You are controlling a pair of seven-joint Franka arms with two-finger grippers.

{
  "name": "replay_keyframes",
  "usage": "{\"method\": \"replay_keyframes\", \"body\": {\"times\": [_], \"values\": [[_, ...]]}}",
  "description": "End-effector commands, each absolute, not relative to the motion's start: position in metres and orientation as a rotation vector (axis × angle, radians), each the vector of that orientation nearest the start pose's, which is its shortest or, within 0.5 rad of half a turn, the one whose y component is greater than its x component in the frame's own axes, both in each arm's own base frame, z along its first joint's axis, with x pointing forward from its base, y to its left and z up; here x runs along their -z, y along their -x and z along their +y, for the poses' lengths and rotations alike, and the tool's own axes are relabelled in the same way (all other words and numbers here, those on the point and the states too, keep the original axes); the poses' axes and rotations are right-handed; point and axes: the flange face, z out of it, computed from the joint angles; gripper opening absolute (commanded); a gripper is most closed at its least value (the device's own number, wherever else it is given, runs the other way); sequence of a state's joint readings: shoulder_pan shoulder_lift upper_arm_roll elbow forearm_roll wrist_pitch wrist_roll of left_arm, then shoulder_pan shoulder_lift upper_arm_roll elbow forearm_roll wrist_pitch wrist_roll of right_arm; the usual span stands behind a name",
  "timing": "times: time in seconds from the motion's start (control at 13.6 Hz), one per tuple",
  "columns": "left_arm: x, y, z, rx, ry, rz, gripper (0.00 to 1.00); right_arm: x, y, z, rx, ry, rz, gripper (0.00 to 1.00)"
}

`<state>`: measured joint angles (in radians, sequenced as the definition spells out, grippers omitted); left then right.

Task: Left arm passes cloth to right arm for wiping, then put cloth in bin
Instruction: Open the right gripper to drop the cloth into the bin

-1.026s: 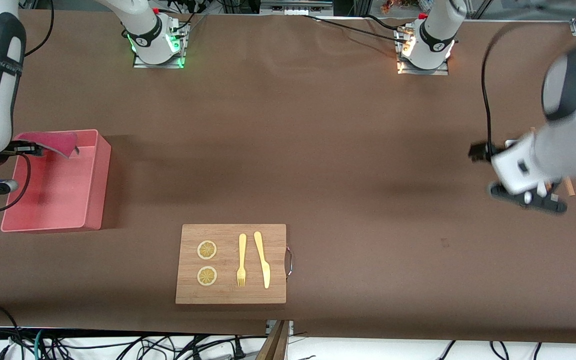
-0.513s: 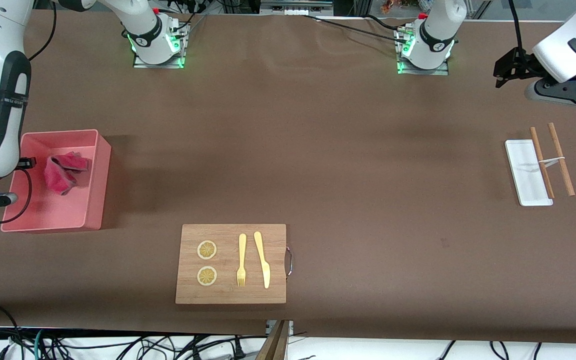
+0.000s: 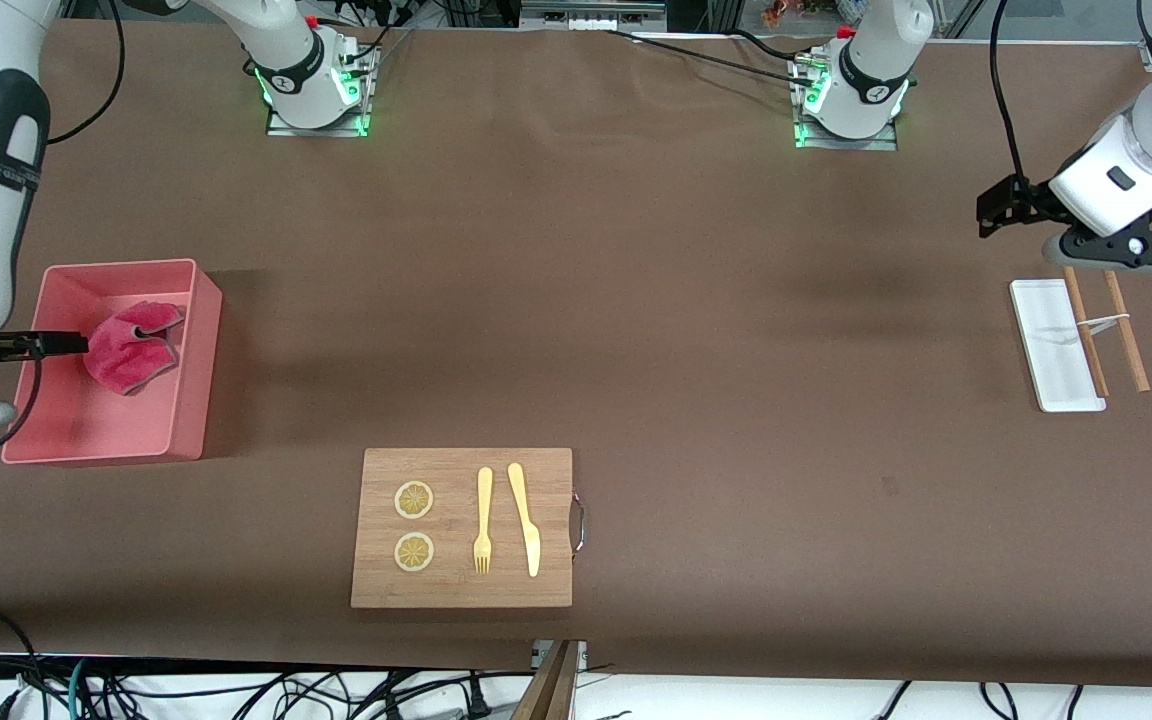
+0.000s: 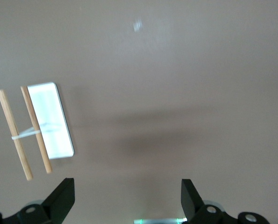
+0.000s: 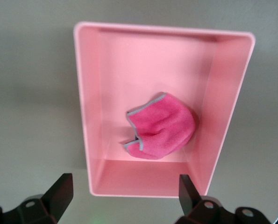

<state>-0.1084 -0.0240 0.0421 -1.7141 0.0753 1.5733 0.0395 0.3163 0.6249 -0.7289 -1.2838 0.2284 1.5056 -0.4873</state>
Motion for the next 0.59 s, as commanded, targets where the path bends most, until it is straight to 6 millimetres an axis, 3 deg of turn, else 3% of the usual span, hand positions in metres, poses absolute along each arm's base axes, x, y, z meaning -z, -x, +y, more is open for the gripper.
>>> {"method": "replay_keyframes", "body": {"times": [0.0,0.37,0.51], "values": [[-0.589,-0.582,-0.02,-0.115,3.071,0.117,1.0,-0.477,-0.665,-0.104,-0.473,3.167,-0.047,1.0],[-0.59,-0.581,-0.025,-0.143,3.111,0.105,1.0,-0.534,-0.653,-0.033,-0.44,3.188,0.228,1.0],[-0.591,-0.582,-0.016,-0.14,3.206,0.052,1.0,-0.557,-0.643,-0.004,-0.405,3.136,0.211,1.0]]}}
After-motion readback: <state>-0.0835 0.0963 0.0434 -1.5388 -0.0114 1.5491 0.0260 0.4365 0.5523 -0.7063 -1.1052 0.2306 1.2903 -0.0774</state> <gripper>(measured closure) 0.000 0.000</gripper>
